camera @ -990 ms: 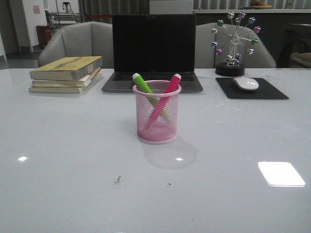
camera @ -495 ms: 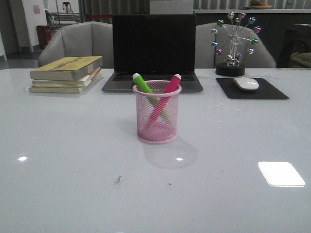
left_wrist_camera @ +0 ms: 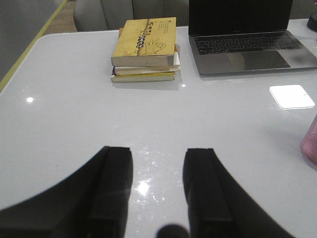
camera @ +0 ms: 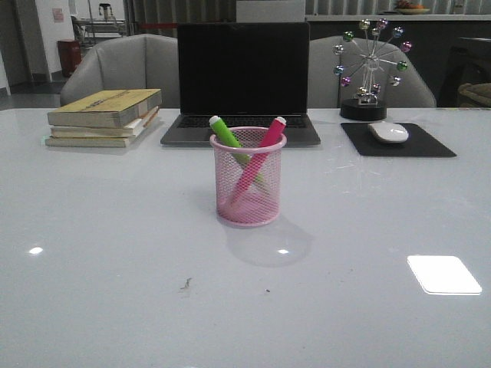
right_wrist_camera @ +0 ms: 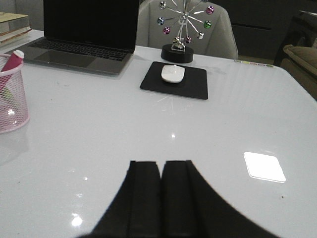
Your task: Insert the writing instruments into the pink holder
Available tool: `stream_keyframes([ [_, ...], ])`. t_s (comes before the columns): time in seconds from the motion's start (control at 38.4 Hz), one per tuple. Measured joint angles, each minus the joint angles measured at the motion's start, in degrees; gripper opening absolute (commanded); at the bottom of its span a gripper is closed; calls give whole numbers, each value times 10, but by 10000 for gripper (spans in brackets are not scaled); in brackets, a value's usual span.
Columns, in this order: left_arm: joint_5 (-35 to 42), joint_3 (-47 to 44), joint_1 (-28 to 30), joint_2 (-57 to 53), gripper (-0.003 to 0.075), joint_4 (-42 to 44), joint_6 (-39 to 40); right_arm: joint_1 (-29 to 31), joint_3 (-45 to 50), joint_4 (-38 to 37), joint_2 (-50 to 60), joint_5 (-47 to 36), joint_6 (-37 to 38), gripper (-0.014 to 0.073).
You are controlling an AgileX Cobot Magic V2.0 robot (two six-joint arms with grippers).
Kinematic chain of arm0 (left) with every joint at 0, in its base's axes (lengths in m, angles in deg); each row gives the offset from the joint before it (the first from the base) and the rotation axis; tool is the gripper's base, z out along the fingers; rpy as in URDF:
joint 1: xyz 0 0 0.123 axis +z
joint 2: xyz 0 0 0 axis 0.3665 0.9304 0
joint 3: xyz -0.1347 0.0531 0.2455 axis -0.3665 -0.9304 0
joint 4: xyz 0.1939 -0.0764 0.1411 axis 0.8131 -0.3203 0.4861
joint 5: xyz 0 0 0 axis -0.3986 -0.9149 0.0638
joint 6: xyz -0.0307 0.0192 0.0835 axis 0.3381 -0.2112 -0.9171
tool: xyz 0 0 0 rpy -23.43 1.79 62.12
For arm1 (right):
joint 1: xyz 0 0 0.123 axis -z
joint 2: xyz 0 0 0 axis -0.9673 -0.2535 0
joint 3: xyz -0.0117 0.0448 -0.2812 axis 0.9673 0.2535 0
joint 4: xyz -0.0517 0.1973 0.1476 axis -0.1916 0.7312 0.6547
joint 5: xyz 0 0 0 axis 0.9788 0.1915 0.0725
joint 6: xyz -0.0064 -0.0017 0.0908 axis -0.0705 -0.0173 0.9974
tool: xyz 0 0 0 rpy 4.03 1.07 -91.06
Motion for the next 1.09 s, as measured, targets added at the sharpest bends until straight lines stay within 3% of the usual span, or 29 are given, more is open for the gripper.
stream_keyframes([
  [0.31, 0, 0, 0, 0, 331, 0, 0, 0, 0, 0, 51, 7, 0, 57],
  [1.09, 0, 0, 0, 0, 331, 0, 0, 0, 0, 0, 53, 14, 0, 57],
])
